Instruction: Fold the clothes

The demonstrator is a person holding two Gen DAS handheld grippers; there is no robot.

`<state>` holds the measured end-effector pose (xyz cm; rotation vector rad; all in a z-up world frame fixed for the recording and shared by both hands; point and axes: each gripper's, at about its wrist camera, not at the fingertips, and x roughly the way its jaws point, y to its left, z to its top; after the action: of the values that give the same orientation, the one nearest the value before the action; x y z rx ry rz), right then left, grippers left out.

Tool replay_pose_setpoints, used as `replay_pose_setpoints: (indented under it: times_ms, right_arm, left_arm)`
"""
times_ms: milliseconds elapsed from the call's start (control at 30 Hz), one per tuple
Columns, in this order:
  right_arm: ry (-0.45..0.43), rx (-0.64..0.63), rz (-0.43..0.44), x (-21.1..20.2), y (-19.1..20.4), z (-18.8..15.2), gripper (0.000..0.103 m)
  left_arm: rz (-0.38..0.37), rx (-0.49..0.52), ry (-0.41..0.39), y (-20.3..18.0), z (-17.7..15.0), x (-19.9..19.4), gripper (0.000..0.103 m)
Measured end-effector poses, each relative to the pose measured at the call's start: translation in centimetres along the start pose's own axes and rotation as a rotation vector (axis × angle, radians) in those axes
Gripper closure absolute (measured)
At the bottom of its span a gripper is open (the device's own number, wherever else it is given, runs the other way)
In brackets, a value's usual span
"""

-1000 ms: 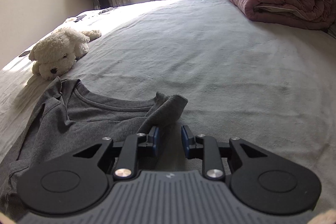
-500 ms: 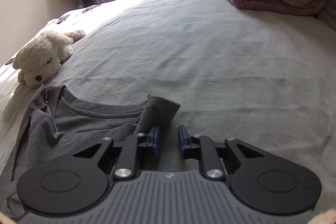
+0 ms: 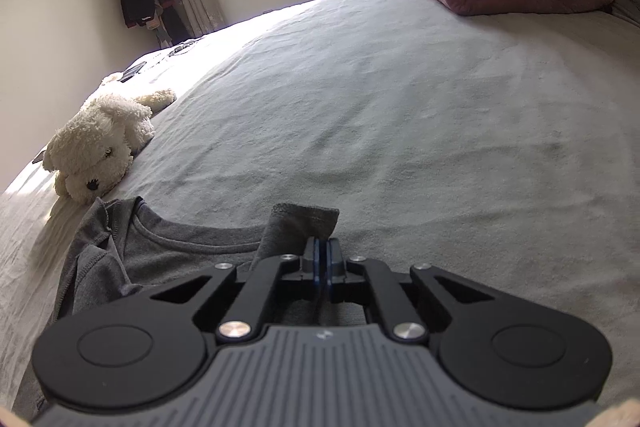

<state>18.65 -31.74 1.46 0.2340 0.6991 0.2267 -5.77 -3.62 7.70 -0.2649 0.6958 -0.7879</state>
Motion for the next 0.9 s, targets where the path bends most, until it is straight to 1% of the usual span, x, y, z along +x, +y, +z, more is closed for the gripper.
replay_pose_setpoints:
  times_ms: [33,133,200,333,400,500,567,600,633,667,700,733,767,833,900]
  right_arm:
    - [-0.002,0.003,0.011,-0.1,-0.3,0.1,0.099]
    - [0.000,-0.005,0.035,0.3,-0.7,-0.1,0.099]
    - [-0.008,0.010,0.067,0.5,-1.1,-0.4,0.099]
    - [-0.022,0.057,0.127,0.8,-2.5,-0.9,0.099]
    - [-0.017,0.072,0.152,1.0,-2.9,-0.6,0.098]
    - [-0.020,0.099,0.190,1.2,-3.4,-0.7,0.096]
    - [-0.016,0.120,0.217,1.1,-3.8,-0.6,0.094]
    - [-0.014,0.127,0.229,1.0,-3.9,-0.5,0.090]
    - [-0.013,0.124,0.232,0.9,-3.8,-0.5,0.088]
    - [-0.013,0.116,0.222,0.9,-3.5,-0.5,0.088]
    - [-0.012,0.107,0.213,0.9,-3.3,-0.5,0.088]
    - [-0.015,0.093,0.198,0.9,-2.9,-0.5,0.088]
    - [-0.018,0.078,0.184,0.9,-2.5,-0.5,0.091]
    - [-0.029,0.038,0.148,0.9,-1.7,-0.6,0.097]
    - [-0.044,0.004,0.119,0.6,-1.3,-0.8,0.098]
  left_arm:
    - [0.043,-0.024,-0.038,1.0,1.5,-0.4,0.046]
    - [0.211,-0.033,-0.091,3.1,6.0,0.2,0.046]
    - [0.261,-0.041,-0.101,5.1,8.6,1.8,0.042]
    - [0.328,-0.138,-0.080,9.9,12.3,7.5,0.044]
    - [0.337,-0.161,-0.064,11.4,13.1,9.9,0.044]
    - [0.329,-0.163,-0.033,12.1,13.5,13.0,0.043]
    - [0.347,-0.146,0.001,12.5,13.4,14.7,0.042]
    - [0.349,-0.139,-0.005,12.6,13.2,14.9,0.044]
    - [0.349,-0.132,-0.018,12.7,13.1,14.8,0.047]
    - [0.349,-0.125,-0.031,12.7,12.9,14.8,0.059]
    - [0.349,-0.119,-0.044,12.8,12.8,14.7,0.067]
    - [0.349,-0.112,-0.057,12.8,12.7,14.7,0.078]
    - [0.349,-0.105,-0.070,12.9,12.5,14.7,0.086]
    - [0.349,-0.092,-0.097,13.0,12.2,14.6,0.095]
    - [0.349,-0.078,-0.123,13.2,11.9,14.5,0.096]
